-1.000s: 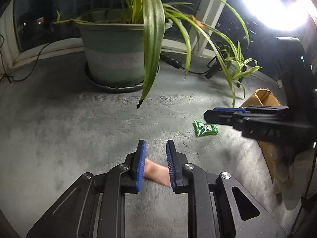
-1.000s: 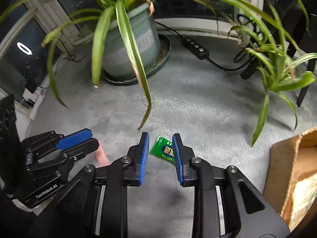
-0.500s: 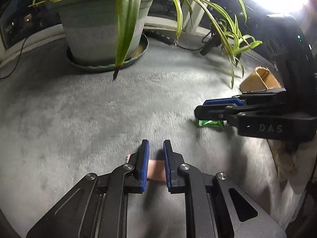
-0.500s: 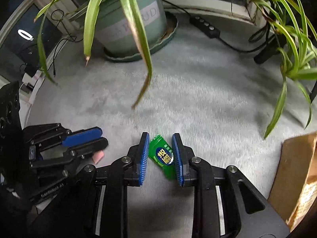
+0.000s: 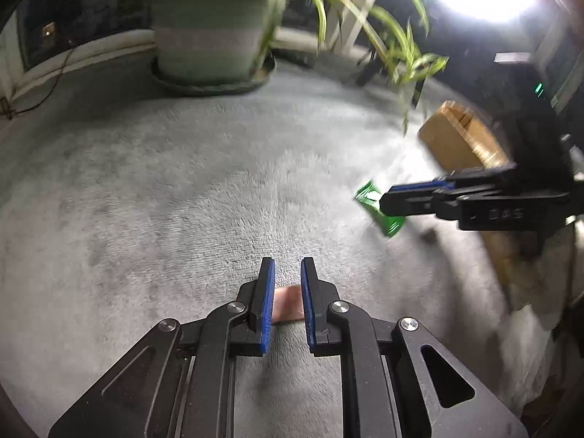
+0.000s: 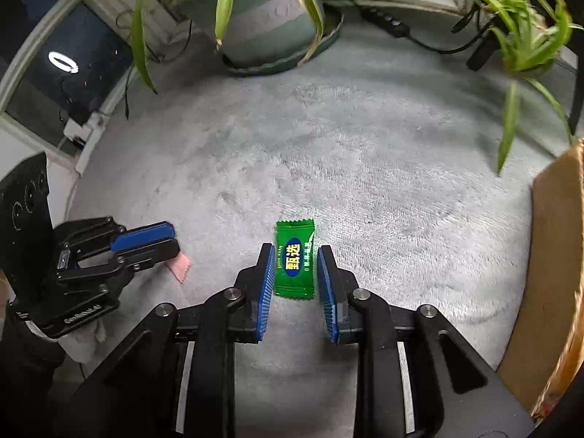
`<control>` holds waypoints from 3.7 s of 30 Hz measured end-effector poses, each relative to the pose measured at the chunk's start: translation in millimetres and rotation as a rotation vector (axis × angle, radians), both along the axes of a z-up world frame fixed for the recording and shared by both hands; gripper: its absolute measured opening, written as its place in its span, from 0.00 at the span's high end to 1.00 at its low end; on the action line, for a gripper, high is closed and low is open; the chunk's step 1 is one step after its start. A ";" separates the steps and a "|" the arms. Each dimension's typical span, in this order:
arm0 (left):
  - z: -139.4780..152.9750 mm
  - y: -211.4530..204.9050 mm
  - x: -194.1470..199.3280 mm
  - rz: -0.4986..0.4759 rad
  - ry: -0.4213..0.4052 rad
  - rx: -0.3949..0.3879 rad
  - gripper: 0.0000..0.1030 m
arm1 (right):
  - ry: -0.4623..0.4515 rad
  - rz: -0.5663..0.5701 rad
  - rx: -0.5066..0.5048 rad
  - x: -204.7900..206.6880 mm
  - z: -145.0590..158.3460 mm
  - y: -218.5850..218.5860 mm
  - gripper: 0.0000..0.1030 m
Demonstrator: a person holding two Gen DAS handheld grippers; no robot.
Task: Organize snacks
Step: 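Grasp the pink wrapper with the left tool while the right tool grasps the green packet, then carry the pink wrapper and green packet into the box and release both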
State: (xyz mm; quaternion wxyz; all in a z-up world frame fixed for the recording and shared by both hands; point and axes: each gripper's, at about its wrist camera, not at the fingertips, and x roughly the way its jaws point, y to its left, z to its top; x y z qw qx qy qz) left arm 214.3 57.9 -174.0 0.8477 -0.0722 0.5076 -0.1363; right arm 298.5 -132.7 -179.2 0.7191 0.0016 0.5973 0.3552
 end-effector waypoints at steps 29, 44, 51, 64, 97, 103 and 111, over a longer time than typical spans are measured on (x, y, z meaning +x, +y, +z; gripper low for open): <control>-6.2 -22.6 -18.8 -0.101 0.006 0.176 0.72 | -0.119 0.019 -0.079 -9.1 4.2 26.0 0.52; -10.8 -26.6 -22.7 -0.024 -0.022 0.242 0.81 | -0.247 0.121 -0.232 -26.2 -1.3 48.6 0.64; -10.1 -23.6 -26.3 -0.015 -0.031 0.234 0.81 | -0.252 0.112 -0.243 -25.0 -0.9 44.7 0.78; -5.6 -3.3 -41.5 0.065 -0.028 0.158 0.82 | -0.220 0.068 -0.183 -42.5 4.5 21.8 0.78; 86.9 -137.2 -74.8 -0.098 -0.227 0.057 0.82 | -0.318 -0.195 0.005 -108.1 122.7 -167.1 0.78; 91.4 -175.7 -74.0 -0.145 -0.244 0.025 0.82 | -0.341 -0.256 -0.031 -113.8 127.7 -212.9 0.78; 84.7 -225.7 -63.4 -0.192 -0.233 0.008 0.82 | -0.321 -0.320 -0.074 -105.3 110.9 -258.6 0.78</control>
